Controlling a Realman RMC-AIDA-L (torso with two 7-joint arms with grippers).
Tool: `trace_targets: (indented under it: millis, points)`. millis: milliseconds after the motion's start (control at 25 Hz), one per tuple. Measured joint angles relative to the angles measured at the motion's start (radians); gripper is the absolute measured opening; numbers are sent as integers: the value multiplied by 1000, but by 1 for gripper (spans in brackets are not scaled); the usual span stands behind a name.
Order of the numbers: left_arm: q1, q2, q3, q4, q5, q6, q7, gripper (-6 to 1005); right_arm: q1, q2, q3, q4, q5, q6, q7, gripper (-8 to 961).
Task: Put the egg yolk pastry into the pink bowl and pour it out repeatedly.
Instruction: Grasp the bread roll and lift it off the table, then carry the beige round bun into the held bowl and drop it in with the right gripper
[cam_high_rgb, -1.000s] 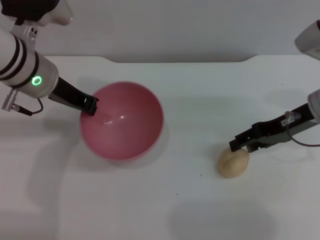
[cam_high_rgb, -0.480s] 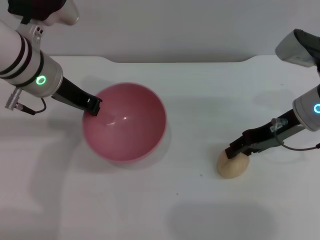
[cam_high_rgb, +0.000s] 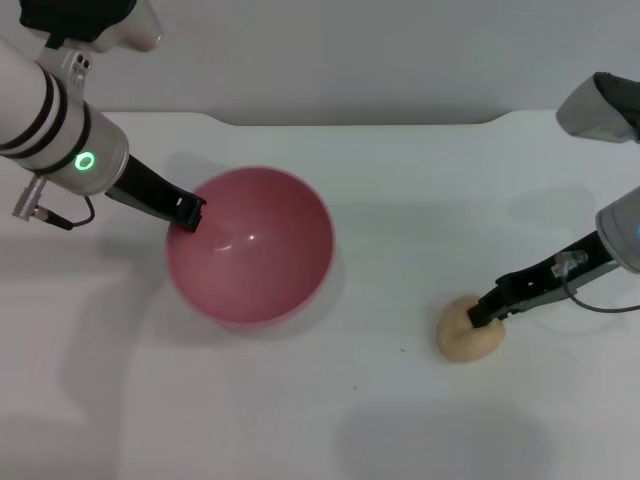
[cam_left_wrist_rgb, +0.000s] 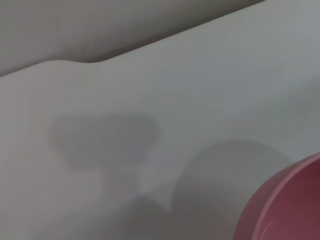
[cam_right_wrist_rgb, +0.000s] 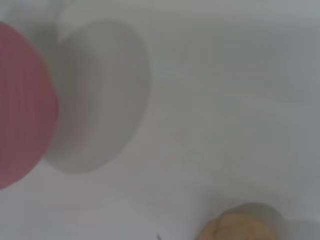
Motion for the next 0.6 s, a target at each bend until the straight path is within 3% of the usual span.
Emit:
trace_targets:
  millis: [160, 400, 600]
  points:
    - [-2, 0, 14, 0, 0, -2, 3, 0, -47, -10, 7, -67, 92, -42, -52, 204]
    - [-24, -1, 74, 14, 7, 28, -1, -1, -122, -47, 8, -212, 256, -152, -90, 130]
    - [-74, -8, 133, 19, 1, 53, -9, -2, -141, -51, 9, -379, 406, -223, -119, 103]
